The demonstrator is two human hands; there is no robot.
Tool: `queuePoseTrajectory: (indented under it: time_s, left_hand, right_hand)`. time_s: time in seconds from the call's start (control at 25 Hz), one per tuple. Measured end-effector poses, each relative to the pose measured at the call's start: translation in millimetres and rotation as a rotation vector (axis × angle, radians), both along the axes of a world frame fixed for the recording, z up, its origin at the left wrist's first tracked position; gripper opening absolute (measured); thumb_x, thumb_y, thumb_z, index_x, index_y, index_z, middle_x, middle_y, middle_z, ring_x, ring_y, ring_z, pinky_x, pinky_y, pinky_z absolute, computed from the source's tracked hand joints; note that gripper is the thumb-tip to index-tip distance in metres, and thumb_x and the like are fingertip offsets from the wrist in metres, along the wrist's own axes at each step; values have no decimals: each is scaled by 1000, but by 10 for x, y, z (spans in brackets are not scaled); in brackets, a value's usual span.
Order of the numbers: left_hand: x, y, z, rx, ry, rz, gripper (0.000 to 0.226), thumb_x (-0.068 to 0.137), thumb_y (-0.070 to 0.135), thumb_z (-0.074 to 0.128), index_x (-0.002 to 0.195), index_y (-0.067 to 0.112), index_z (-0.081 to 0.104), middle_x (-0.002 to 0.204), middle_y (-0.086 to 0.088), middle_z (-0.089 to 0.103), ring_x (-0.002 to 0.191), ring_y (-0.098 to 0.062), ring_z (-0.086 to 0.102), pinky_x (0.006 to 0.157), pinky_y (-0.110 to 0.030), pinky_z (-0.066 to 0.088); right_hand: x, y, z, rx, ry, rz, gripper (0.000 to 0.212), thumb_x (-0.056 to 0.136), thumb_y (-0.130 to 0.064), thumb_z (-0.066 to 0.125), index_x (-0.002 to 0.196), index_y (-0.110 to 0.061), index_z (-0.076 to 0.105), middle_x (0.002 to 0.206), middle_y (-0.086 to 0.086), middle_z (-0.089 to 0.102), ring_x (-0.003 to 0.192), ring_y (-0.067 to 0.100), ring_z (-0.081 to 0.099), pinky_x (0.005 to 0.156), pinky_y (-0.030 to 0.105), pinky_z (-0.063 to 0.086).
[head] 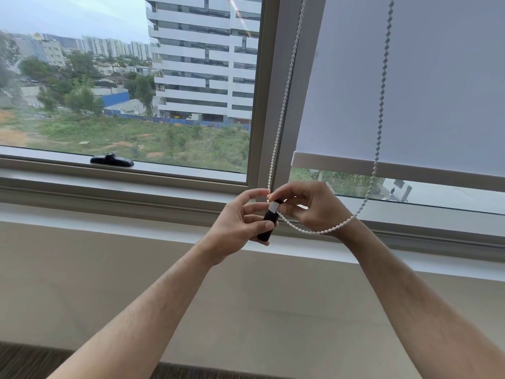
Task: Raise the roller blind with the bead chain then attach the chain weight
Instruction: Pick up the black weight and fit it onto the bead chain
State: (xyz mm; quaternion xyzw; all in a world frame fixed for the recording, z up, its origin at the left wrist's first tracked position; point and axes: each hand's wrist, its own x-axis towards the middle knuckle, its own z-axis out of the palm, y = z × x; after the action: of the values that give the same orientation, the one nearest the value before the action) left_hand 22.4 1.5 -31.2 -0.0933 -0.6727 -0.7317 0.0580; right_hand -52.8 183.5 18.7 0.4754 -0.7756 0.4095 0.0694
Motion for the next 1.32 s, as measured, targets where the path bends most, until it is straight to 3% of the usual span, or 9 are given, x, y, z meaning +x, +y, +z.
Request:
queuePoseTrajectory:
  time_s: [0.24,0.44,0.68,0.88,1.12,1.32]
  left_hand:
    - [-4,17,-6,-19,46,52,71,80,-7,72,135,28,46,137,-6,48,94,-40,69,74,-54,60]
    - [20,43,-2,-59,59,102,76,77,-6,75,134,34,44,133,1,41,81,-29,71,78,-50,60]
    - [-14,41,-31,32,25,137,51,77,-7,75,111,19,47,112,-14,51,85,-29,67,72,-62,58]
    - [10,39,-29,49,13,108,37,79,-10,71,93,12,45,90,-10,60,85,-30,65,72,-62,57]
    - [39,6,-13,56,9,86,36,80,-11,70,89,12,43,94,-22,65,91,-38,63,71,-58,58]
    - [66,20,14,39,8,106,33,79,-10,70,86,11,46,93,-19,64,89,-36,65,70,-58,59]
  right_hand:
    - [15,18,13,-18,-78,2,25,82,5,71,97,-14,77,100,-1,77,96,11,74,89,29,58]
    - [20,20,56,20,-83,34,21,81,7,73,96,-7,77,98,-5,74,94,5,72,86,20,56]
    - [20,4,24,-33,-75,30,19,81,8,73,94,-5,77,97,2,76,94,10,74,88,23,57]
    - [15,-9,37,6,-49,21,21,80,8,74,94,-7,77,94,2,77,90,5,73,84,17,54]
    - [47,-19,31,-1,-82,27,22,80,7,74,95,-10,77,91,2,77,88,7,73,83,18,55]
    - [45,-21,49,35,-66,-6,20,81,0,76,98,-10,76,85,-7,75,82,-2,71,80,14,53]
